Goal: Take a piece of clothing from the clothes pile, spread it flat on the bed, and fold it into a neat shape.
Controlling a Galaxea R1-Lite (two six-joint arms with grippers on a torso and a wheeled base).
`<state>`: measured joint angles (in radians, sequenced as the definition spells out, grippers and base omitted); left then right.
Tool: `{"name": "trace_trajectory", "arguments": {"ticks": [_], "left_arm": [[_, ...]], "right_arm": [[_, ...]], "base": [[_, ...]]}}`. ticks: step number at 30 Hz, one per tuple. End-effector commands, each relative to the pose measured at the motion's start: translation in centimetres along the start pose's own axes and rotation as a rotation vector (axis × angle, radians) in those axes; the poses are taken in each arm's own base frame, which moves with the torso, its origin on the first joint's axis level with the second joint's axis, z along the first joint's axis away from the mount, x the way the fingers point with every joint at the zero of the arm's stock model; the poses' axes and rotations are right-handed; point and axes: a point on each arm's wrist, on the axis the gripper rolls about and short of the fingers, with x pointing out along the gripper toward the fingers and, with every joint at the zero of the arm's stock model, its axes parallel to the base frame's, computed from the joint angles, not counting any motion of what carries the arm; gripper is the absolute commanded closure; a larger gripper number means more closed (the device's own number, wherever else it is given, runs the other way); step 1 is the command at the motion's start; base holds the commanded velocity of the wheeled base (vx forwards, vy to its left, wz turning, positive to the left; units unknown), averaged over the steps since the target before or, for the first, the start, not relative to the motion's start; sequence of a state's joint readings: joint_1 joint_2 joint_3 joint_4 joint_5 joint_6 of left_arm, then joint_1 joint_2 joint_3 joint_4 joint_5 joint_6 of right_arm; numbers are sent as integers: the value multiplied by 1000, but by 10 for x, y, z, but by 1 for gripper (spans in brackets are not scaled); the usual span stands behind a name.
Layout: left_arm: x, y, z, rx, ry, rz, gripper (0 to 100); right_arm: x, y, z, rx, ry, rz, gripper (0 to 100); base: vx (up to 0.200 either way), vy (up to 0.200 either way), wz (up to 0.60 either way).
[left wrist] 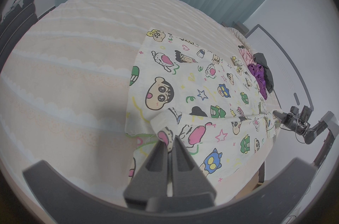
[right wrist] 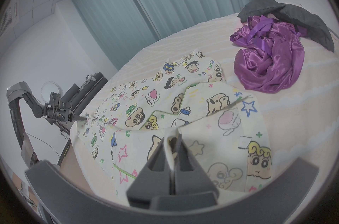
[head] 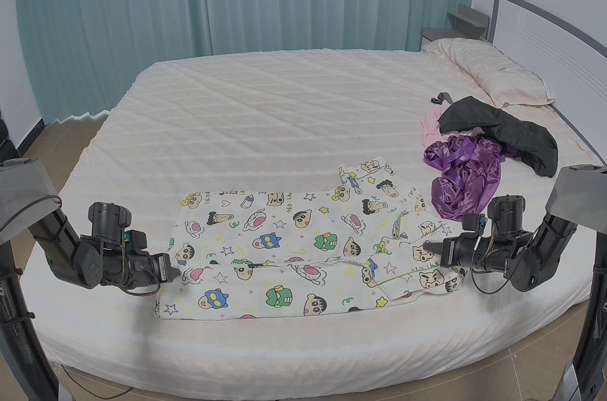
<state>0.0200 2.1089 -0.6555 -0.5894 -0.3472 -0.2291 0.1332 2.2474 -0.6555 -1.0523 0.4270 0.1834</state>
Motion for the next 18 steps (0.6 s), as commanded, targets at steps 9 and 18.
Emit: {"name": "trace_trajectory", "arguments": {"ticks": [9, 18], "left_arm": [[13, 4, 3, -18, 8, 1, 100], [15, 0, 7, -32, -2, -7, 100]], "right_arm": [[16, -1, -6, 56, 10, -29, 100], [19, -4, -5, 62, 2, -46, 100]], "base": [[0, 0, 0], [0, 0, 0]]}}
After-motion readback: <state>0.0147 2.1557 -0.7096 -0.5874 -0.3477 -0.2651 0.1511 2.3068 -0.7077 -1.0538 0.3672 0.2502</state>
